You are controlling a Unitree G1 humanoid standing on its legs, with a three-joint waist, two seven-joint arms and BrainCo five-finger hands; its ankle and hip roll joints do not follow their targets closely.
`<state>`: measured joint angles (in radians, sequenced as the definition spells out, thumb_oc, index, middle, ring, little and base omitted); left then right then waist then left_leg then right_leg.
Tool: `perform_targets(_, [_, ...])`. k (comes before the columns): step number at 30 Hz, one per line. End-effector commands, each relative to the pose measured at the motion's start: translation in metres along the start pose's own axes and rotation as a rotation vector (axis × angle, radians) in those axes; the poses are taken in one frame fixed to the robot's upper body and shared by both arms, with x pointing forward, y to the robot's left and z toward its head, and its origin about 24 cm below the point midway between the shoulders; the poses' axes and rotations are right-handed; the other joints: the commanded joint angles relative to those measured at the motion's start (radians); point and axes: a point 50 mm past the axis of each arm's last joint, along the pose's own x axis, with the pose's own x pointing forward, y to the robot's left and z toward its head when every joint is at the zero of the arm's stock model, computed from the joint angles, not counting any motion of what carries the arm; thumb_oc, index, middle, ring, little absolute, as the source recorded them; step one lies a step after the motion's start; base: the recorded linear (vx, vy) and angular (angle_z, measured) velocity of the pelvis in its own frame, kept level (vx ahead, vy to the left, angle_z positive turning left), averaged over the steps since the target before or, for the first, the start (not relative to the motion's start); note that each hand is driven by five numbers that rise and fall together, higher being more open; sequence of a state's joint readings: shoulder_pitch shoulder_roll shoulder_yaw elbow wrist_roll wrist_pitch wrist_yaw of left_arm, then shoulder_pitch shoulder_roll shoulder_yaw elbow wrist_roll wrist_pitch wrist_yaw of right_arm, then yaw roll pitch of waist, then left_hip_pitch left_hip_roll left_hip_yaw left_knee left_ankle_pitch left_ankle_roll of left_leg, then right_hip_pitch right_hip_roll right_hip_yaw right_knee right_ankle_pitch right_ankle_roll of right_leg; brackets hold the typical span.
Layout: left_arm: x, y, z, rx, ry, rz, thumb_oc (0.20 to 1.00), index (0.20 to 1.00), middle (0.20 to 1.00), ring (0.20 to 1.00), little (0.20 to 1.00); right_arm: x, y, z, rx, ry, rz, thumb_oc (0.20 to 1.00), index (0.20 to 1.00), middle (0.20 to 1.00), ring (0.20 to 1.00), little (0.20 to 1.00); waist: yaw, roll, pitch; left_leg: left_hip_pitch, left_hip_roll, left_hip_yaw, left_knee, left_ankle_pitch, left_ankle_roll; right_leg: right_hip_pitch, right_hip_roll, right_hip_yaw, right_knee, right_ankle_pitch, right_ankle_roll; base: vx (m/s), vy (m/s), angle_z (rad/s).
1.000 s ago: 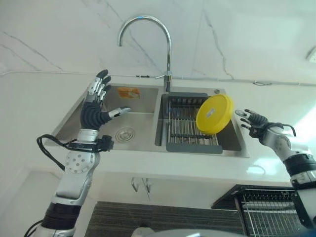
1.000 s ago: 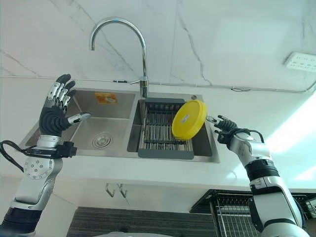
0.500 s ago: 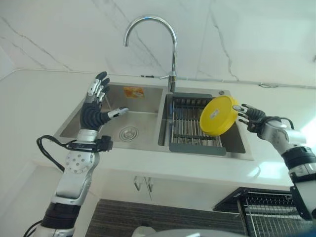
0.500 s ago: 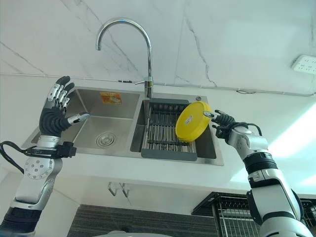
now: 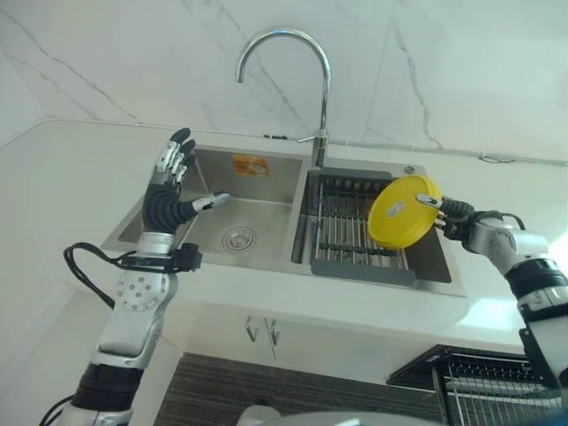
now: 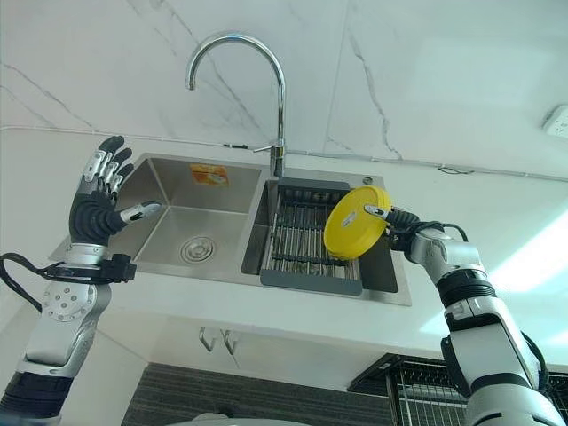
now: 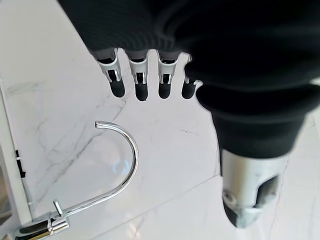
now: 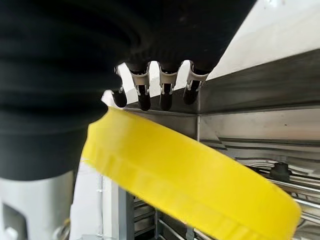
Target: Place the dishes in the dishwasher.
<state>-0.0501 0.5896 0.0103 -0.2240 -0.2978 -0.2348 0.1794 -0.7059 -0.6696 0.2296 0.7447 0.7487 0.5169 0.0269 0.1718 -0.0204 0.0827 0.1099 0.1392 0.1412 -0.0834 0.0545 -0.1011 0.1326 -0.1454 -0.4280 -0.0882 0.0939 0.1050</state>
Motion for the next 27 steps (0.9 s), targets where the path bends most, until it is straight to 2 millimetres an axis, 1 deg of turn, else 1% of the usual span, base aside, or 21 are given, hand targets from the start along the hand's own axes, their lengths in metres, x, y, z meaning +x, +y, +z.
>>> perform_targets(1, [0.016, 0.004, 0.021, 0.036, -0.109, -0.016, 1.000, 1.000, 1.000, 1.000, 1.000, -0.006, 0.012, 0.054, -0.051, -0.124, 0.028, 1.000, 1.000, 1.000, 1.000, 1.000, 0.021, -0.036, -0.015, 0.006, 0.015, 0.024, -0.004, -0.009, -0.026, 0.057, -0.059, -0.007, 0.001, -0.027, 0.046, 0.00, 0.000, 0.00])
perform_targets(13, [0.016, 0.003, 0.019, 0.036, -0.094, -0.012, 1.000, 1.000, 1.000, 1.000, 1.000, -0.002, 0.013, 0.052, -0.053, -0.085, 0.015, 1.000, 1.000, 1.000, 1.000, 1.000, 0.026, -0.035, -0.014, 0.008, 0.013, 0.024, -0.004, -0.008, -0.026, 0.058, -0.059, -0.005, 0.001, -0.025, 0.046, 0.00, 0.000, 0.00])
perform_targets(17, [0.016, 0.002, 0.019, 0.035, -0.090, -0.010, 1.000, 1.000, 1.000, 1.000, 1.000, -0.001, 0.012, 0.054, -0.066, -0.077, -0.001, 1.000, 1.000, 1.000, 1.000, 1.000, 0.028, -0.034, -0.014, 0.009, 0.013, 0.026, -0.004, -0.006, -0.025, 0.058, -0.059, -0.005, 0.001, -0.024, 0.047, 0.00, 0.000, 0.00])
perform_targets(19, [0.017, 0.002, 0.019, 0.031, -0.087, -0.012, 1.000, 1.000, 1.000, 1.000, 1.000, -0.001, 0.008, 0.054, -0.071, -0.066, -0.010, 1.000, 1.000, 1.000, 1.000, 1.000, 0.031, -0.033, -0.014, 0.009, 0.012, 0.025, -0.004, -0.006, -0.026, 0.059, -0.060, -0.006, 0.001, -0.023, 0.048, 0.00, 0.000, 0.00])
perform_targets(20, [0.017, 0.002, 0.019, 0.030, -0.086, -0.013, 1.000, 1.000, 1.000, 1.000, 1.000, -0.001, 0.008, 0.055, -0.075, -0.059, -0.014, 0.740, 0.740, 0.740, 0.740, 0.740, 0.032, -0.033, -0.014, 0.009, 0.012, 0.024, -0.004, -0.006, -0.026, 0.059, -0.060, -0.007, 0.001, -0.023, 0.048, 0.00, 0.000, 0.00])
perform_targets(21, [0.017, 0.001, 0.019, 0.030, -0.084, -0.014, 1.000, 1.000, 1.000, 1.000, 1.000, -0.001, 0.009, 0.056, -0.078, -0.053, -0.015, 0.589, 0.589, 0.589, 0.589, 0.589, 0.033, -0.034, -0.013, 0.010, 0.012, 0.024, -0.004, -0.007, -0.025, 0.059, -0.060, -0.007, 0.001, -0.024, 0.047, 0.00, 0.000, 0.00])
perform_targets(22, [0.017, 0.001, 0.018, 0.028, -0.082, -0.014, 1.000, 1.000, 1.000, 1.000, 1.000, -0.001, 0.009, 0.057, -0.077, -0.051, -0.016, 0.567, 0.567, 0.567, 0.567, 0.567, 0.034, -0.033, -0.013, 0.010, 0.012, 0.024, -0.004, -0.006, -0.026, 0.059, -0.060, -0.006, 0.001, -0.024, 0.047, 0.00, 0.000, 0.00])
perform_targets(23, [0.017, 0.000, 0.017, 0.026, -0.076, -0.015, 1.000, 1.000, 1.000, 1.000, 1.000, -0.001, 0.010, 0.058, -0.084, -0.047, -0.020, 0.395, 0.395, 0.395, 0.395, 0.395, 0.036, -0.032, -0.013, 0.010, 0.012, 0.023, -0.004, -0.006, -0.026, 0.060, -0.059, -0.007, 0.001, -0.024, 0.047, 0.00, 0.000, 0.00])
perform_targets(24, [0.017, 0.000, 0.016, 0.025, -0.074, -0.015, 1.000, 1.000, 1.000, 1.000, 1.000, 0.000, 0.010, 0.059, -0.085, -0.052, -0.024, 0.200, 0.200, 0.200, 0.200, 0.200, 0.037, -0.032, -0.013, 0.010, 0.012, 0.023, -0.004, -0.006, -0.026, 0.060, -0.060, -0.007, 0.001, -0.024, 0.047, 0.00, 0.000, 0.00])
perform_targets(27, [0.016, -0.001, 0.015, 0.023, -0.068, -0.013, 1.000, 1.000, 1.000, 1.000, 1.000, 0.000, 0.013, 0.065, -0.084, -0.062, -0.023, 0.200, 0.200, 0.200, 0.200, 0.200, 0.040, -0.032, -0.014, 0.009, 0.012, 0.022, -0.004, -0.004, -0.026, 0.060, -0.059, -0.008, 0.001, -0.023, 0.048, 0.00, 0.000, 0.00])
